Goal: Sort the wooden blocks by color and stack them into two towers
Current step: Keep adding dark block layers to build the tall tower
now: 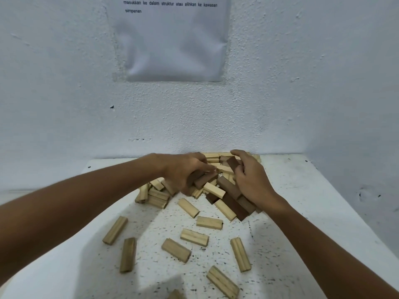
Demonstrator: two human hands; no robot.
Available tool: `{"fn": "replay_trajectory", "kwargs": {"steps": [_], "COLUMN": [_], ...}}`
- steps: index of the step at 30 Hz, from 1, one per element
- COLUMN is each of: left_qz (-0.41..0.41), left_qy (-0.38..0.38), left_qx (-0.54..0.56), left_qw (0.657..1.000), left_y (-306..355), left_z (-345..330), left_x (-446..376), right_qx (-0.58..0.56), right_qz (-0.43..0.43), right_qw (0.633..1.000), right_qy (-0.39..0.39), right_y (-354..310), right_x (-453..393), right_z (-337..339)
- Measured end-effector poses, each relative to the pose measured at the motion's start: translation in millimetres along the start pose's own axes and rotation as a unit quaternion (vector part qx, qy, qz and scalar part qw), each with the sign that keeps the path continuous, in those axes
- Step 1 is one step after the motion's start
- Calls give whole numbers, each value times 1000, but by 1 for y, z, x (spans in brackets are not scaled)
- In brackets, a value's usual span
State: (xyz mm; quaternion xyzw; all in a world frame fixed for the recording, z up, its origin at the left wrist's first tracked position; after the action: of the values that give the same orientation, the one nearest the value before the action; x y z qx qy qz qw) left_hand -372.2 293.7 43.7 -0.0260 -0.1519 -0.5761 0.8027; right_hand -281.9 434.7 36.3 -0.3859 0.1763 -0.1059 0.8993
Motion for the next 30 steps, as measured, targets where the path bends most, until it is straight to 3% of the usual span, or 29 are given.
{"fn": "replay_trajectory", "kwargs": {"steps": [10,22,30], "left_qz": [37,11,74], "left_qy": [-79,30,70], "left_qx": [-18,8,39], "left_qw": [996,999,994], "left_y": [3,5,10], "left_z": [6,11,43], "left_x": [-10,3,70], "right_qx": [-42,-66,-94], "right_qz": [-9,17,68], "right_qw": [998,998,993], "right_qy": [-51,-13,-26], "right_y": [0,-10,-48], "right_x": [5,10,30], "right_z": [-5,-9,-4]}}
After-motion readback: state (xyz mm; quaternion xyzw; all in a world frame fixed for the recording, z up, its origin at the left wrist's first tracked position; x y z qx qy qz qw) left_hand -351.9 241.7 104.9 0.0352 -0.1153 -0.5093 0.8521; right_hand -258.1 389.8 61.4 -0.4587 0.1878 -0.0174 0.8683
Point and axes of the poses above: each hand's wrist, its own x-axis away from the middle knuckle, its own z-axis out of the back of the hand, y = z × x, the point moved 6 cm from there along -x, towards the middle knuckle, and after that the axes turned 1 degree about -y, right-handed, at the moved point
